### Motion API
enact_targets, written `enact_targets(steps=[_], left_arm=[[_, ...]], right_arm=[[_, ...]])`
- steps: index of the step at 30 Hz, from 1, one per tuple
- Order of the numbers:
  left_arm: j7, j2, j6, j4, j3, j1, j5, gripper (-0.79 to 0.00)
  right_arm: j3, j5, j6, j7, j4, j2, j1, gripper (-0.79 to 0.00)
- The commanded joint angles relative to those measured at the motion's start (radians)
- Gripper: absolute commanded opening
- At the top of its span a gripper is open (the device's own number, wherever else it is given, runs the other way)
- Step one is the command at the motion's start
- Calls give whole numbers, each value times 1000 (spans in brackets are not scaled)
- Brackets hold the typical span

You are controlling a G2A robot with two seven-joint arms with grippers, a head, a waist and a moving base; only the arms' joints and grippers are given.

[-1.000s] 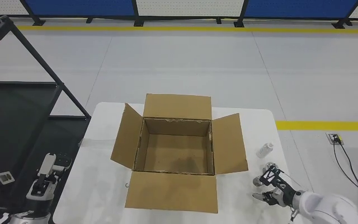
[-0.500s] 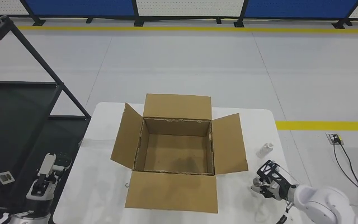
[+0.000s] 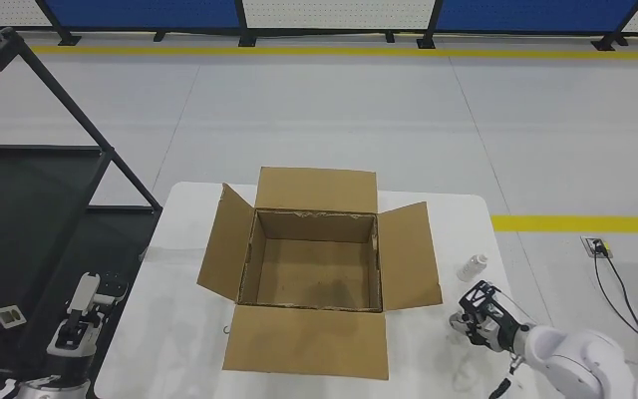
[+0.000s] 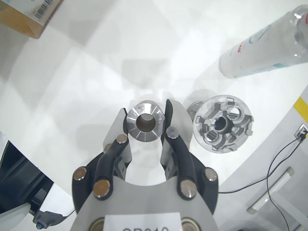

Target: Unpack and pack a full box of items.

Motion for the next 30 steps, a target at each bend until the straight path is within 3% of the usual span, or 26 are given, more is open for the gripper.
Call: enact_targets(steps=[1,11,18,23,30], left_arm=[[0,0,0,0,0,0,0,0],[0,0,0,0,0,0,0,0],[0,0,0,0,0,0,0,0],[0,0,0,0,0,0,0,0],[0,0,0,0,0,0,0,0]], right_arm=[[28,3,4,-25,-54,3,-33,-785],[237,64,124,-170,-475,5,-268,-785],[269,132,196,-184,-679,0,-309,-785],[135,94,196,-151,-679,4,-184,-785],[-227,-42,336,51,-679,-11,105,-785]])
